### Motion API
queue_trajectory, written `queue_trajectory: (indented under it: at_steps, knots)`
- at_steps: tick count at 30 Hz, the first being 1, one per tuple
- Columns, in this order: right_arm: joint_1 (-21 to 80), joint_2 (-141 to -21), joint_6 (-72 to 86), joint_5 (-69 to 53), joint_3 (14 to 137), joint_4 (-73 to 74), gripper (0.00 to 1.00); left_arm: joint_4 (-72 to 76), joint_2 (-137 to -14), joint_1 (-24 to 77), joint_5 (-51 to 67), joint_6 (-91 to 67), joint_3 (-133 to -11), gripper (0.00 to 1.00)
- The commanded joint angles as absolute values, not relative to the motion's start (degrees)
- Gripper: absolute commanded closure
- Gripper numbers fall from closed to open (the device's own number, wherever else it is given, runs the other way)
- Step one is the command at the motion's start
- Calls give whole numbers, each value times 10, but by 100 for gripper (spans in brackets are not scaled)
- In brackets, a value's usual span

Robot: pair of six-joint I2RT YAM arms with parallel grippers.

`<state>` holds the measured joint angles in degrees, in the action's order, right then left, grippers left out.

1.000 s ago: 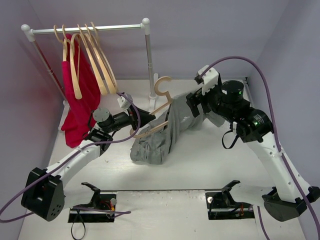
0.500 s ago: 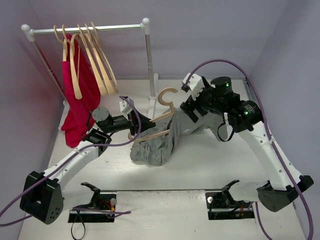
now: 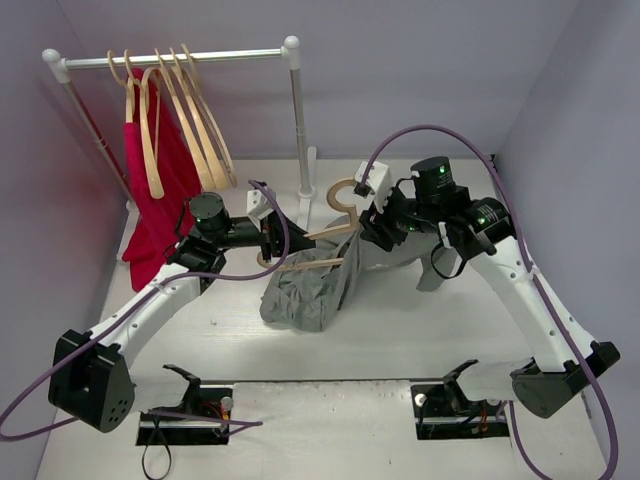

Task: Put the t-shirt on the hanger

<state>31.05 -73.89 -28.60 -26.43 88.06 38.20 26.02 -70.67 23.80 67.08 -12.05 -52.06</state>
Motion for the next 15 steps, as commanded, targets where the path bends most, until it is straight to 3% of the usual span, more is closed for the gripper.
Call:
queue_trajectory:
  at_steps: [1,11,15]
  knots:
    - [308,-729,-283,-300,882,378,63,281,-711,224,701,-78,-570,100]
    - [308,-725,-280,-310,866,387,100,279,-754,207,711,-76,-631,100]
    - [308,-721,-279,-307,866,387,100,274,-765,199,697,-94,-655,82]
